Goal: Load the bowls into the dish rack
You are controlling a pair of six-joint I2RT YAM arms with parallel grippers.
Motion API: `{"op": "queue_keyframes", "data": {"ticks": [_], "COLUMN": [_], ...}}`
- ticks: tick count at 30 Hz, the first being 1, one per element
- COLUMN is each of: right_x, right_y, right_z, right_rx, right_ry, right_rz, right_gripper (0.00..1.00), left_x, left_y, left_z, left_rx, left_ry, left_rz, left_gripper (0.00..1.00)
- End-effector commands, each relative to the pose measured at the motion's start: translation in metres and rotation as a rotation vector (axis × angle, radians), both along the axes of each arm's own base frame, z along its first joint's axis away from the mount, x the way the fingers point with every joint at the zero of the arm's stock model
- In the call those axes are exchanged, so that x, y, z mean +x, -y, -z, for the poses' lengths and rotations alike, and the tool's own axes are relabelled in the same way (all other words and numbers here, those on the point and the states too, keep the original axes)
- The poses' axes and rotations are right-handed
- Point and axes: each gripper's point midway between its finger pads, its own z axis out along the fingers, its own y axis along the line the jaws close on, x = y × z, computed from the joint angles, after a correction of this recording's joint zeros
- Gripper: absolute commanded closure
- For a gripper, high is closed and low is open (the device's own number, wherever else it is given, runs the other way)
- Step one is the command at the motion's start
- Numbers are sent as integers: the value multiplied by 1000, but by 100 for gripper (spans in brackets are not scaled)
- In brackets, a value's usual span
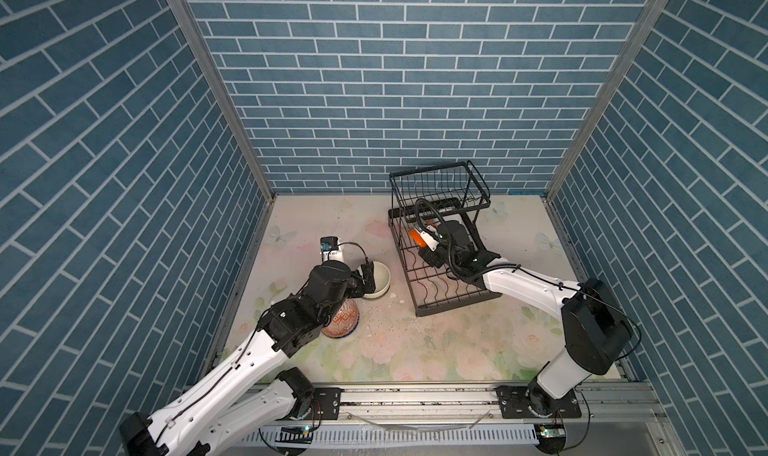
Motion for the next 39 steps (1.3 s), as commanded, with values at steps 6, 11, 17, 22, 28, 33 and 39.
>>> {"op": "queue_keyframes", "data": {"ticks": [6,11,17,22,28,33,39], "right_x": [23,28,34,40,49,57,65], "right_y": [-7,-8,-10,-10,-7,-7,-7], "right_z": [8,15,19,29,33,34,40], "right_rx": [-107,-147,-200,-233,-247,-285,-308], "right_ry": [186,225,267,263,281,323,332], "right_rz": [2,-1,-14,-25,-30,-43,-57], "right_gripper": [39,39,38,38,37,37,35], "left_x": [-3,-4,-5,-5,-6,-8,-8], "left_y": [-8,-11,-12,-12,-14,-15,-16], "left_z": [11,13,14,12,12,12,12], "left_rx": [42,45,41,34,35,33,28], "left_ry": [-25,-30,-31,-31,-33,-35,-37], "left_rz": [-18,-24,-31,-32,-37,-42,-48], "left_gripper": [0,0,0,0,0,0,0]}}
